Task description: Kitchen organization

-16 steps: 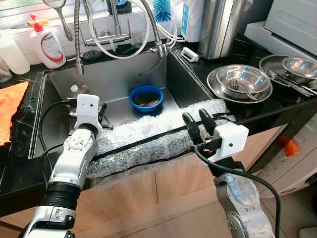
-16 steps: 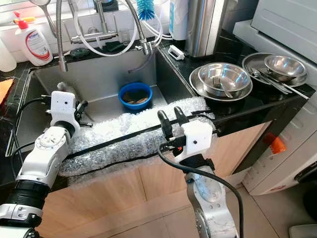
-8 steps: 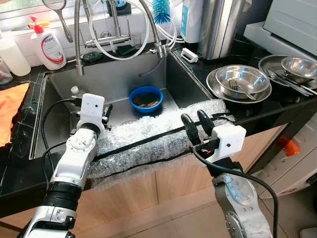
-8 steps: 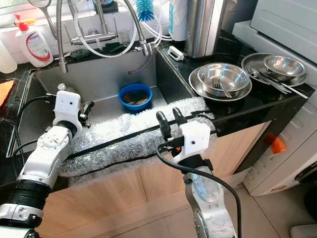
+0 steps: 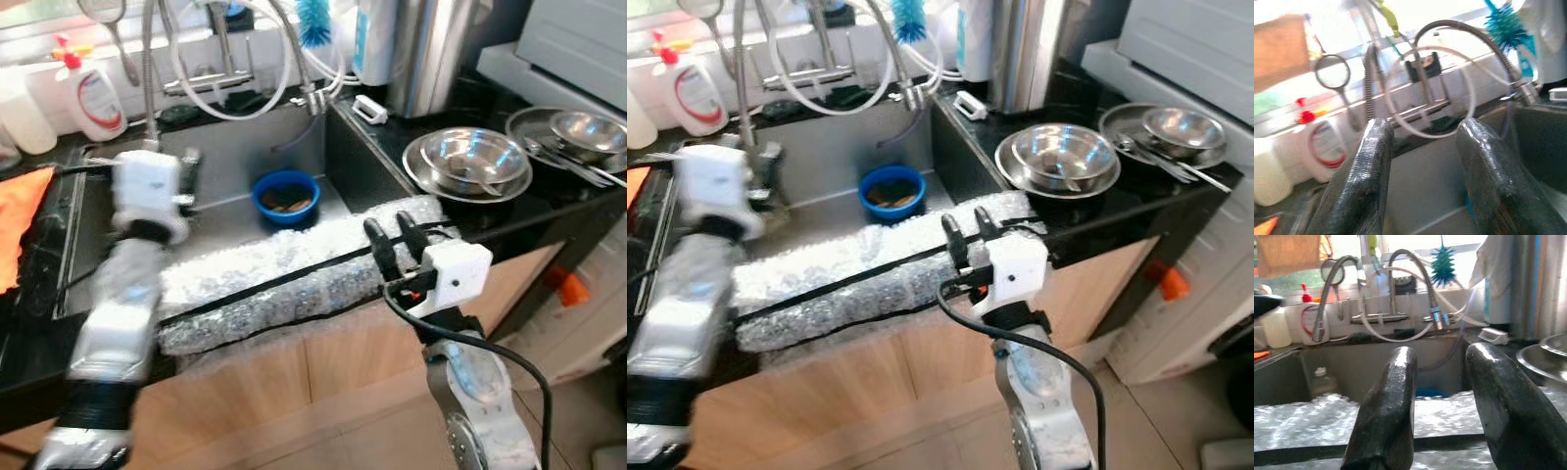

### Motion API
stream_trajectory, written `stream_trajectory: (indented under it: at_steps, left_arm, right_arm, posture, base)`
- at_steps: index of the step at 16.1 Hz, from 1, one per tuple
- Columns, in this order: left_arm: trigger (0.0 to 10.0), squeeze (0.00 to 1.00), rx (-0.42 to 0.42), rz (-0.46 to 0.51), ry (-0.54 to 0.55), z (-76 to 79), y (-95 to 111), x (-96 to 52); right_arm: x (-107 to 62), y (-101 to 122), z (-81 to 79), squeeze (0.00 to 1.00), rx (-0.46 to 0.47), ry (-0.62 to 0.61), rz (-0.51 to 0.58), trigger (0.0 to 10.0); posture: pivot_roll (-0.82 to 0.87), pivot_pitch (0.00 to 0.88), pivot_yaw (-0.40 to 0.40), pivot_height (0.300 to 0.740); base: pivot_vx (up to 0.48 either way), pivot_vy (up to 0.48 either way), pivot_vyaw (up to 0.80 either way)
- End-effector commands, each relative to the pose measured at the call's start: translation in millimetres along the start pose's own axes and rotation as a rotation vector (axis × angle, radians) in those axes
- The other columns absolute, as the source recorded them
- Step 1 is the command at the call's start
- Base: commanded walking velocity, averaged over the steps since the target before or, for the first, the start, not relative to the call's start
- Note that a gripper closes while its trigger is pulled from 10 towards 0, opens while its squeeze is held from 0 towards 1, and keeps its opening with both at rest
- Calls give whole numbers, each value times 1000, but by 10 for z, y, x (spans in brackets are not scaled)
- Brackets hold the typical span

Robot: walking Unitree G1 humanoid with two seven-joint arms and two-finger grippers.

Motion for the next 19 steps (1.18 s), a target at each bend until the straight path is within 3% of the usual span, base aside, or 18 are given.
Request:
stream_trajectory:
  at_steps: [1,5,9,14,16,19]
  left_arm:
    - [10000,0,29,9,1,-107,32,-89]
    - [10000,0,72,-71,35,-305,-153,-403]
    - [10000,0,43,-88,61,-339,-241,-343]
    - [10000,0,6,-129,11,-230,-425,-177]
    - [10000,0,5,-133,-12,-192,-444,-155]
    - [10000,0,-10,-151,-55,-116,-482,-266]
  right_arm:
    - [9,20,37,0,-15,-18,11,10000]
    - [77,-12,180,0,-46,-74,15,10000]
    - [260,26,255,0,-66,-104,55,10000]
    - [406,37,399,0,-101,-152,87,10000]
    - [415,11,428,0,-104,-165,82,10000]
    - [289,2,409,0,-89,-199,81,10000]
  posture:
    - [-107,38,83,740]
    - [-88,0,93,740]
    - [-98,0,125,740]
    - [-122,0,150,740]
    - [-124,0,155,740]
    - [-133,0,161,740]
  base:
    - [0,0,0]
    - [0,0,0]
    - [0,0,0]
    - [0,0,0]
    - [0,0,0]
    - [0,0,0]
Point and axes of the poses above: a point about 5 cm out from each wrist's last joint towards the gripper, its own x axis pointing out of the wrist towards the gripper, its own y axis along the axis of the wrist's last joint, z = x × y, the point moved 3 cm from there along x, pointing out of the wrist towards the gripper, and after that the axes turned 12 degrees about -x, right-handed, at the moved point
